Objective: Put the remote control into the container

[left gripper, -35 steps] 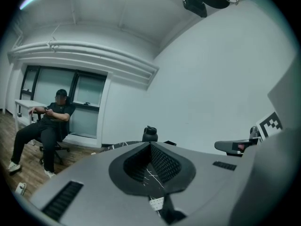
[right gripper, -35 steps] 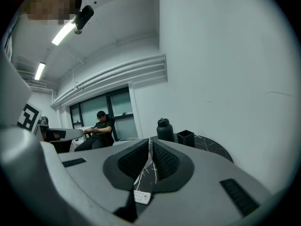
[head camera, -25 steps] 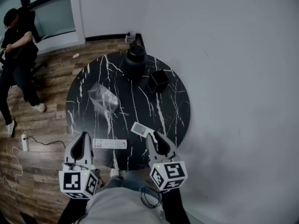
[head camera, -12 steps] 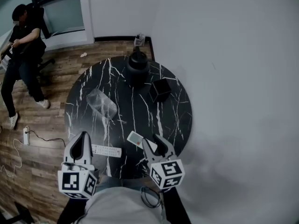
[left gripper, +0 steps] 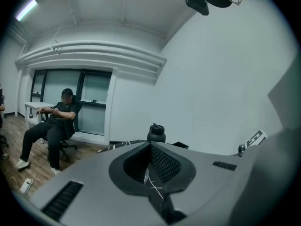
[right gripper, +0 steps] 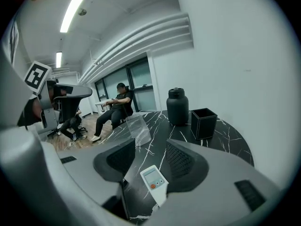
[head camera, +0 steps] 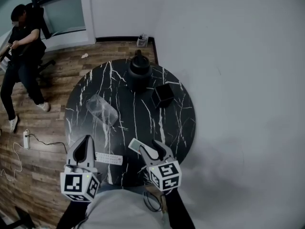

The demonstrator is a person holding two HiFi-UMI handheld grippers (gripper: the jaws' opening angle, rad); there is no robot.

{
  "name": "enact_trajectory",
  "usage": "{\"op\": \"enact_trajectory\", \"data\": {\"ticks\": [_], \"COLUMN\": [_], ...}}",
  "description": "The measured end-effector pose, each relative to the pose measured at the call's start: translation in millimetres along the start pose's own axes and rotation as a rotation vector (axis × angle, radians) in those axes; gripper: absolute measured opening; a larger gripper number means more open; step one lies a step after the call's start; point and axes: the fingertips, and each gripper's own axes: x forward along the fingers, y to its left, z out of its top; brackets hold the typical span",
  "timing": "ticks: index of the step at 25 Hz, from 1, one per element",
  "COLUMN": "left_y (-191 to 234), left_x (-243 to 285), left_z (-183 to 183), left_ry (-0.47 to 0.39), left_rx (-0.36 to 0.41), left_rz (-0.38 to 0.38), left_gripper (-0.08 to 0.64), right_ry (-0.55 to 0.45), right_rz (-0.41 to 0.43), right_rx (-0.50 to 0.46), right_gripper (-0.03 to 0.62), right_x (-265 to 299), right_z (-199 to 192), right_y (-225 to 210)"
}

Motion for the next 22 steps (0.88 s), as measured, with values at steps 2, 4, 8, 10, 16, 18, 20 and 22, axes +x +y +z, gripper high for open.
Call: {"op": "enact_trajectory", "data": {"ticks": [2,4,8,10,16,18,20,22], "left_y": [4,8,16,22,35,39,43,47], "left_x": [7,12,19,22,27,28,29,29], "left_z": [-3,-4,-4,-3,-4,-4,-4,-3], "left_ry": [0.023,0.033,0.035,0.037,0.043,0.043,0.044,0.046], "left_rx": [0.001,-0.002,-0.007,-0.012,-0.026,-0.032,-0.037,-0.039], "left_rz": [0.0,-0.01,-0.024,-0.027,-0.034,-0.034,-0.031,-0.029], "left_gripper": [0.009,0.009,0.009,0.009,0.009,0.009,0.009,0.009], "right_ry": [0.031,0.057,0.115,0.155,0.283,0.315,0.342,0.364], "right_rz": [0.008,0.012,0.031,0.045,0.075,0.089,0.103,0.116], "right_rx": [-0.012,-0.031,-0.086,-0.107,-0.174,-0.195,-0.206,-0.206], "right_gripper": [0.194,0.198,0.219,0.233,0.252,0.257,0.262,0.267], "right_x": [7,14,29,36,51,55,59,62], "right_z": [-6,-10,-24,-29,-55,-63,-69,-73], "right_y": [2,4,7,9,15,17,19,20]}}
